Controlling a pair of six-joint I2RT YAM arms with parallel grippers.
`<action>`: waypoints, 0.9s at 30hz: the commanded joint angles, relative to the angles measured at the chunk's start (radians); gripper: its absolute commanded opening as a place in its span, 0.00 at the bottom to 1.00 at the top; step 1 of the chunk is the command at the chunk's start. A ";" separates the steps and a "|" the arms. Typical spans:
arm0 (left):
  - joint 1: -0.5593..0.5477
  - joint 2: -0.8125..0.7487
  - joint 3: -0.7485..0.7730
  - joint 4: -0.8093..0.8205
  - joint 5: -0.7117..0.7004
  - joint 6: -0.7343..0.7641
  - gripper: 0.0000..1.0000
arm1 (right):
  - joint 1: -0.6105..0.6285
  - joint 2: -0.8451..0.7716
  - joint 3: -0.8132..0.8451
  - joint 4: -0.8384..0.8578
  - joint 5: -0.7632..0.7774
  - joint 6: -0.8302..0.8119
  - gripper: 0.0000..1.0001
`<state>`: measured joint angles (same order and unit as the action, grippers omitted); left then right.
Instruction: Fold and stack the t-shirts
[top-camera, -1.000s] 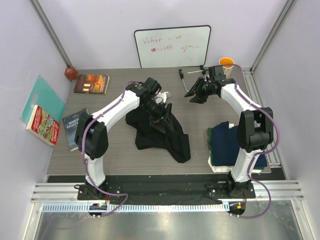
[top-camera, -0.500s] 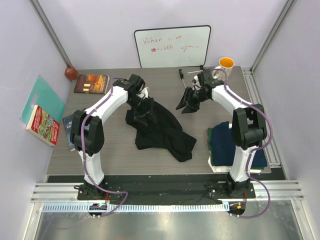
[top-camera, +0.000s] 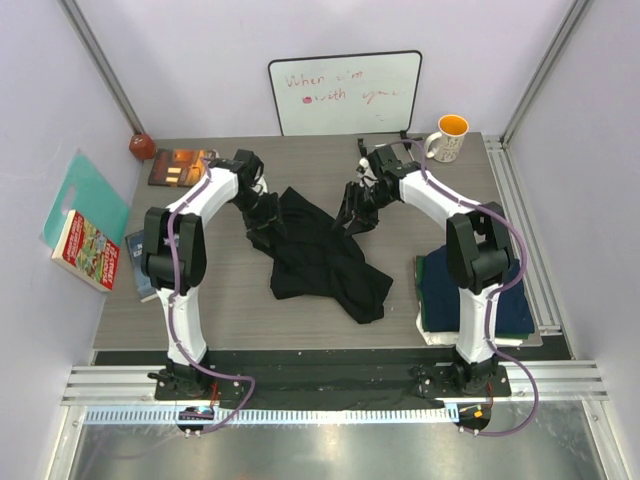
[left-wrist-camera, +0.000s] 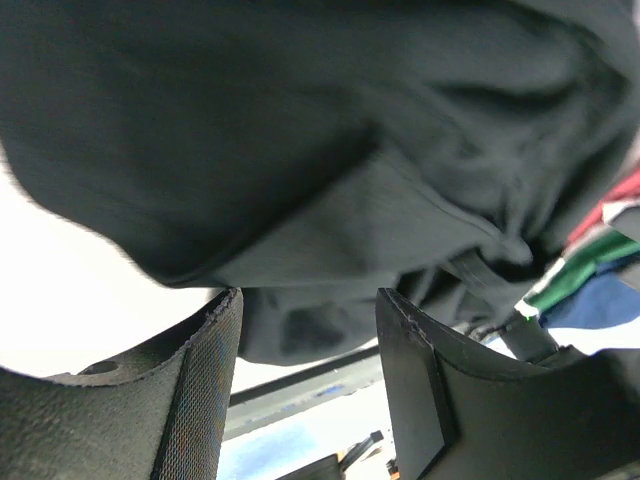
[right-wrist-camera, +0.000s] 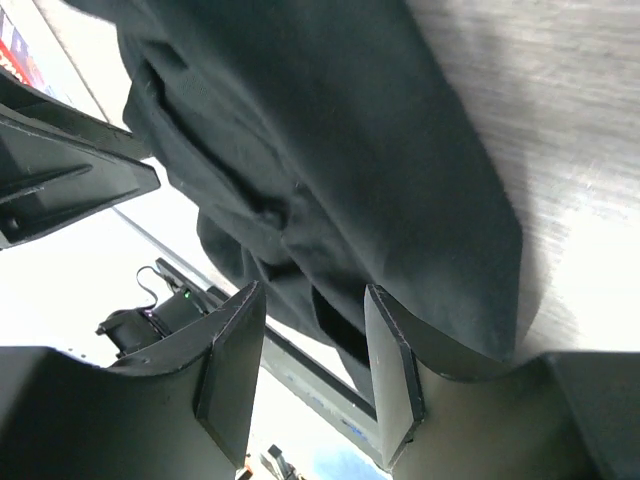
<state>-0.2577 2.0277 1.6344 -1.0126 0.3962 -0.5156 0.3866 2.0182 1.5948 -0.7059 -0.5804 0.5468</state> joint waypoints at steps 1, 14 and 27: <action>0.018 -0.004 0.041 0.009 -0.031 0.012 0.57 | 0.008 0.020 0.077 -0.020 -0.002 -0.018 0.50; 0.048 0.068 0.093 0.011 -0.053 0.011 0.57 | 0.041 0.082 0.146 -0.041 -0.022 -0.013 0.50; 0.113 0.074 0.134 -0.044 -0.048 0.026 0.57 | 0.060 0.116 0.160 -0.012 -0.033 0.007 0.50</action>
<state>-0.1596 2.1124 1.7332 -1.0317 0.3386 -0.5117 0.4305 2.1220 1.7077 -0.7372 -0.5900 0.5373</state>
